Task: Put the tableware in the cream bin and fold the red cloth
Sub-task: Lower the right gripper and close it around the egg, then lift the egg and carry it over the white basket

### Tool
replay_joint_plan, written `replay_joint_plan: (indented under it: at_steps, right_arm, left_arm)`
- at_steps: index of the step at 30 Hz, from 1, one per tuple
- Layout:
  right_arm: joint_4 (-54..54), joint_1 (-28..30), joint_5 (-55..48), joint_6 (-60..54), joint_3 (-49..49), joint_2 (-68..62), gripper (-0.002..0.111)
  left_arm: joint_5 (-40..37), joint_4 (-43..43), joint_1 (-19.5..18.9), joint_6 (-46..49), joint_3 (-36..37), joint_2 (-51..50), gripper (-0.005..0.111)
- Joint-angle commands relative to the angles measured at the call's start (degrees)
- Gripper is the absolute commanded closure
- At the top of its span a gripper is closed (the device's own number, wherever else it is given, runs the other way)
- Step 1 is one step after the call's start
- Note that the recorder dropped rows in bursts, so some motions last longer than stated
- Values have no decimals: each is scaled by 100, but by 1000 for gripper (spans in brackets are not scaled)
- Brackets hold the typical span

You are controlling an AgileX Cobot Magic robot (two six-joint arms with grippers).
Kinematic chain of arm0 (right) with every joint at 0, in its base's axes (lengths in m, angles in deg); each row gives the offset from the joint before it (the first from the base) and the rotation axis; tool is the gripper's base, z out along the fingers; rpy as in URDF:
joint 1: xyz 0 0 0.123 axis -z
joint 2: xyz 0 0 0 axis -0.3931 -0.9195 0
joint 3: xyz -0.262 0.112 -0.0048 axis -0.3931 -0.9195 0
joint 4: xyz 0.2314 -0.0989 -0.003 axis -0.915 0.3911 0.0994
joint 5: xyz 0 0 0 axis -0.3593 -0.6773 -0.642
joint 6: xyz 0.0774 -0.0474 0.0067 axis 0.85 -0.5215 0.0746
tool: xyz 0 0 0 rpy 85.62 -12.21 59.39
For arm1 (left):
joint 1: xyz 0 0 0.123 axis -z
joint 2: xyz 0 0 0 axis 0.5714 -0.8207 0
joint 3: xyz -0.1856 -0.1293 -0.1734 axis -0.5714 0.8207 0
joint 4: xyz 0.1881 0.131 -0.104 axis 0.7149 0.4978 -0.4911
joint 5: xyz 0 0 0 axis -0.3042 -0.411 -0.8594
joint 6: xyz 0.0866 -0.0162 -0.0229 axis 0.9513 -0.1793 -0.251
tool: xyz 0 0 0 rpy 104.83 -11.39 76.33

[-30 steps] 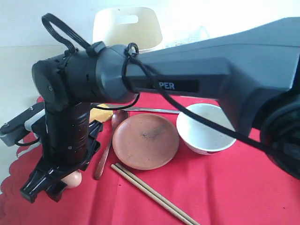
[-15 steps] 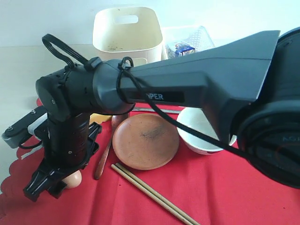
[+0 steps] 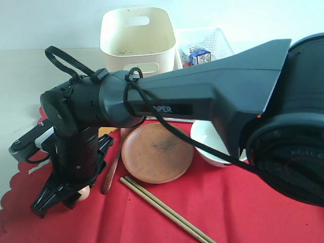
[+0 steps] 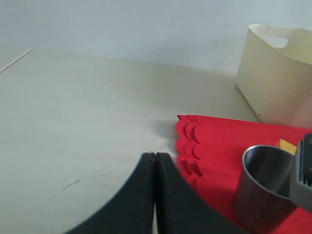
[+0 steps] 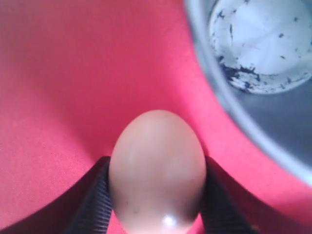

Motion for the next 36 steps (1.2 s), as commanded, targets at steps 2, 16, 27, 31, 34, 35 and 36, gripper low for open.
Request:
replay_joint_plan:
  at_steps: [2, 16, 27, 31, 34, 35, 36]
  right_arm:
    - [96, -8, -210, 37, -1, 112, 108]
    - [118, -8, -504, -8, -1, 1106, 108]
    - [326, -8, -579, -34, -1, 1941, 108]
    - [409, -8, -679, -76, -1, 2271, 108]
    - [435, -8, -716, -76, -1, 2504, 108]
    - [435, -8, -716, -76, -1, 2572, 108]
    - [435, -8, -716, -76, -1, 2673, 108]
  left_arm:
    - [18, -3, 35, -9, 15, 36, 106]
    - [18, -3, 35, -9, 15, 36, 106]
    - [18, -3, 35, -9, 15, 36, 106]
    - [18, -3, 35, -9, 15, 36, 106]
    - [18, -3, 35, -9, 15, 36, 106]
    - [18, -3, 35, -9, 15, 36, 106]
    - [18, -3, 35, -9, 15, 36, 106]
